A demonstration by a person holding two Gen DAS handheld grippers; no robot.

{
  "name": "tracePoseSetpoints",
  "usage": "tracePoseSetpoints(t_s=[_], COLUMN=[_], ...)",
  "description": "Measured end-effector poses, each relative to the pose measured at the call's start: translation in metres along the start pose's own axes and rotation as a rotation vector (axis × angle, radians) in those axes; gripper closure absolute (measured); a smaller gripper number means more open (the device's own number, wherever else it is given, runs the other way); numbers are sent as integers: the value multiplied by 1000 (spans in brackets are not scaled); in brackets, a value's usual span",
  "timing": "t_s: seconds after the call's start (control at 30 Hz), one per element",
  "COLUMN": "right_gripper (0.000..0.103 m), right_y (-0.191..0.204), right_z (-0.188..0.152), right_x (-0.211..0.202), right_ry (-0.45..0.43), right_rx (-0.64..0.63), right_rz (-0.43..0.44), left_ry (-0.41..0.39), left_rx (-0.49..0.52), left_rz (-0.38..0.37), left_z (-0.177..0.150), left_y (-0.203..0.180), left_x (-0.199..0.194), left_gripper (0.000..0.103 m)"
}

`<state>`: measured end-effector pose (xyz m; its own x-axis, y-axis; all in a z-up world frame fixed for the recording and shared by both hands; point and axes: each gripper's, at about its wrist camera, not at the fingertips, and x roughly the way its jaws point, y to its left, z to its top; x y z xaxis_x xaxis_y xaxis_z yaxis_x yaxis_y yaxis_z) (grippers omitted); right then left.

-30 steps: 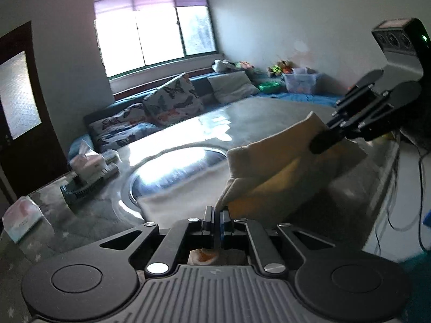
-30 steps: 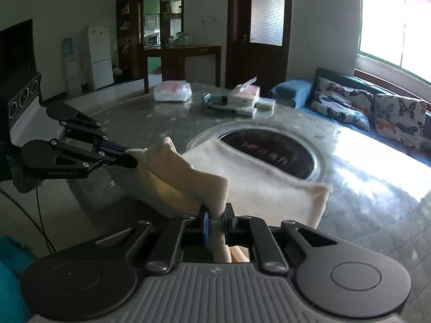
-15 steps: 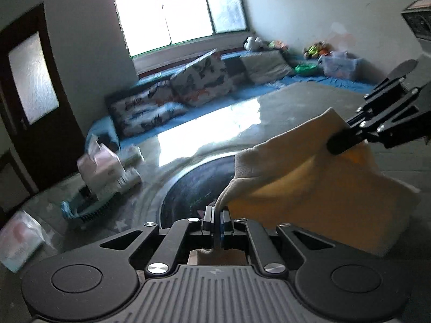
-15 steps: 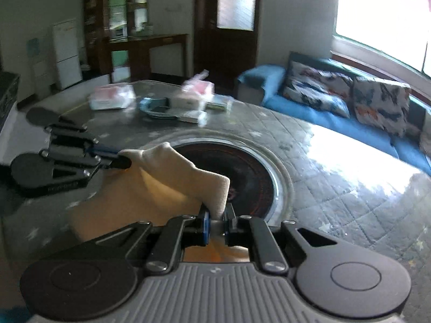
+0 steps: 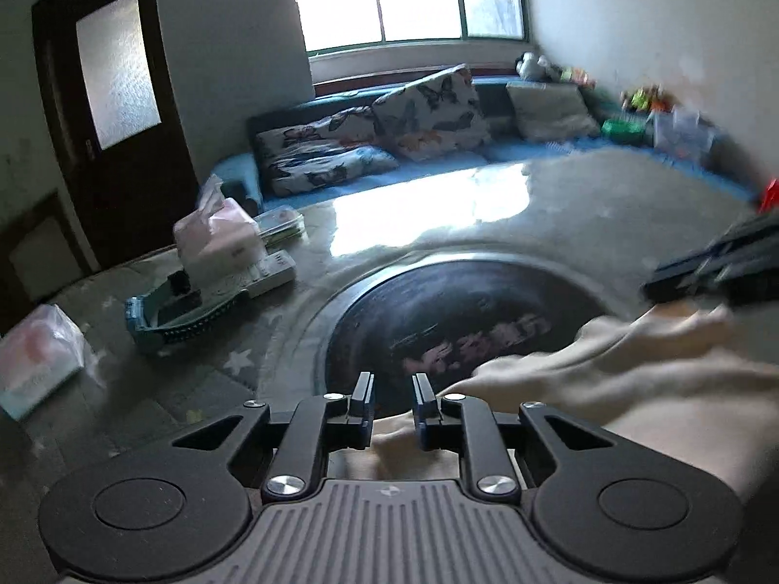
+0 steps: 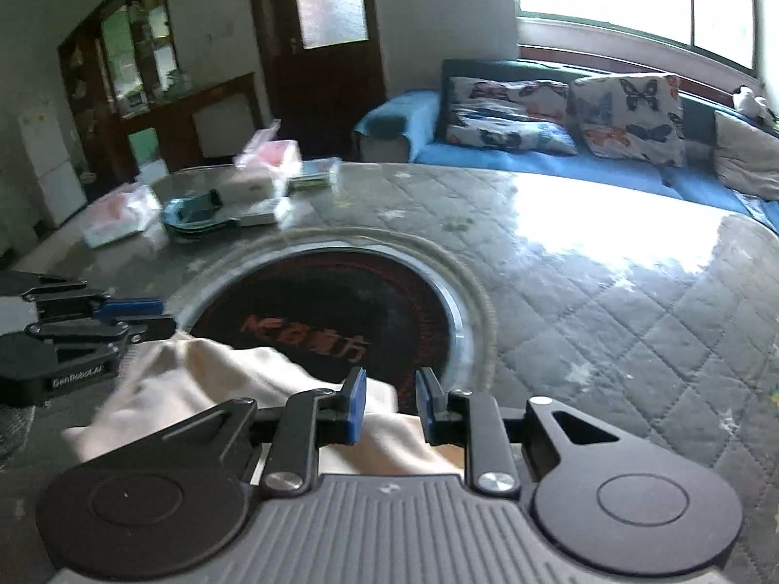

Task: Fold clothes
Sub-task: 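Grasp the sweatshirt hem with both grippers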

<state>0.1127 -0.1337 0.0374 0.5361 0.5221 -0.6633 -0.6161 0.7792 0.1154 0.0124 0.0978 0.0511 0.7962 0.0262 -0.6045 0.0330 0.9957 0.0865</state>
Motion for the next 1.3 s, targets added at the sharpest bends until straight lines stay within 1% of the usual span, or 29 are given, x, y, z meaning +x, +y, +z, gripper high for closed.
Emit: tracePoseSetpoints(t_s=[0.03,0.07,0.1,0.17,0.23,0.33,0.47,0.53,0.6,0.63,0.7,0.77,0.83,0.9,0.97,1.0,1.07,1.13,1.3], right_gripper=[80,80,77,73,73,70,60,59,55,54,47,47,46,42,40,36,31,30,24], right_y=[4,8,12,20,24,27,28,26,26,25,24,23,23,24,26,28,29,29,29], right_z=[-1,-1,-1,-1,-2,-3,-6,-7,-7,-8,-8,-8,-7,-7,-7,-7,-8,-9,-8], right_x=[0,2,5,13,21,32,42,45,46,46,46,46,43,40,40,40,44,48,51], right_ry=[4,9,15,30,43,67,80,79,79,79,80,80,76,72,70,72,82,97,107], right_rx=[-6,-11,-17,-24,-26,-19,-12,-6,-2,1,5,10,10,7,-2,-6,-10,-10,-10], right_rz=[12,20,27,32,25,-6,-33,-42,-47,-51,-58,-61,-59,-58,-56,-57,-62,-73,-94], left_ry=[1,8,21,39,53,78,113,117,124,126,124,123,121,122,123,123,127,133,134], left_rx=[-16,-33,-45,-54,-50,-64,-108,-117,-127,-133,-141,-152,-156,-158,-162,-165,-168,-170,-179], left_rz=[-27,-50,-66,-86,-87,-67,-34,-13,-6,-1,12,26,44,56,65,70,81,92,108], left_z=[1,3,3,3,3,4,3,2,1,0,-2,-3,-4,-5,-7,-7,-9,-11,-14], left_y=[-1,-3,-5,-12,-17,-19,-13,-11,-9,-9,-7,-4,-3,-1,1,2,4,7,12], left_x=[-2,-3,-2,0,6,19,34,39,41,41,41,40,38,36,34,34,34,34,30], left_gripper=[71,63,52,52,50,49,46,40,36,32,26,20,11,9,6,4,3,0,0])
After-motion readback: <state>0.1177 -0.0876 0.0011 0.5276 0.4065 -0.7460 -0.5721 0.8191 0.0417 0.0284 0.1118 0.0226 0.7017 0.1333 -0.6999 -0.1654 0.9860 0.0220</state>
